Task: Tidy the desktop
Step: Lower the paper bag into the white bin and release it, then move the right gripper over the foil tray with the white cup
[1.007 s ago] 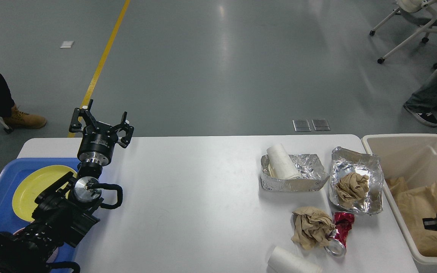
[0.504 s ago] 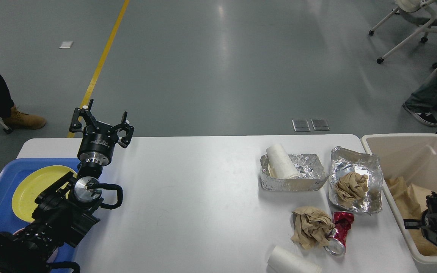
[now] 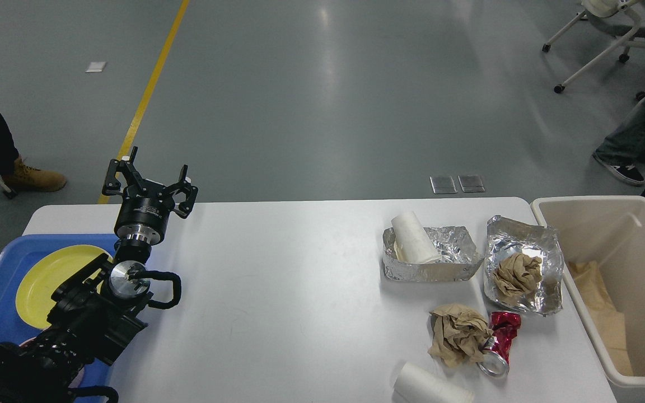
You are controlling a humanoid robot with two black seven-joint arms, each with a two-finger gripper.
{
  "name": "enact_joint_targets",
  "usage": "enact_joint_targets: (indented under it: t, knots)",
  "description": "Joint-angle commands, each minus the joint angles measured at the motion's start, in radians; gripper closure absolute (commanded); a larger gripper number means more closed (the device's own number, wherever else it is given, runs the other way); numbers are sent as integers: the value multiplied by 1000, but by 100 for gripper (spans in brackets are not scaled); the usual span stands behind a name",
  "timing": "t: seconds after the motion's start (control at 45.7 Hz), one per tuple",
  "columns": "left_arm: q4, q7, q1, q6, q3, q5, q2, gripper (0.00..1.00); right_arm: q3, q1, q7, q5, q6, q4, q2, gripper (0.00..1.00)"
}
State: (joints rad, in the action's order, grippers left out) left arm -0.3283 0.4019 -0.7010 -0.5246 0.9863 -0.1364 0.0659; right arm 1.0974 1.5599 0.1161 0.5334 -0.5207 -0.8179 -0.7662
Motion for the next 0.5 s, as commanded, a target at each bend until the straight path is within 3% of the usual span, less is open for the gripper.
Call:
enact_joint_targets:
  t: [0.0, 0.131, 0.35, 0.482]
  knots:
    - [0, 0, 0, 0, 0, 0, 0, 4, 53, 273, -3, -1, -235, -58, 56, 0]
    - [0, 0, 0, 0, 0, 0, 0, 4, 55, 451, -6, -4, -439, -76, 214, 0]
    - [0, 0, 0, 0, 0, 0, 0, 4, 42, 678, -9, -128, -439, -127, 510, 0]
    - [0, 0, 0, 0, 0, 0, 0, 4, -39, 775, -9, -187, -439, -171, 579, 0]
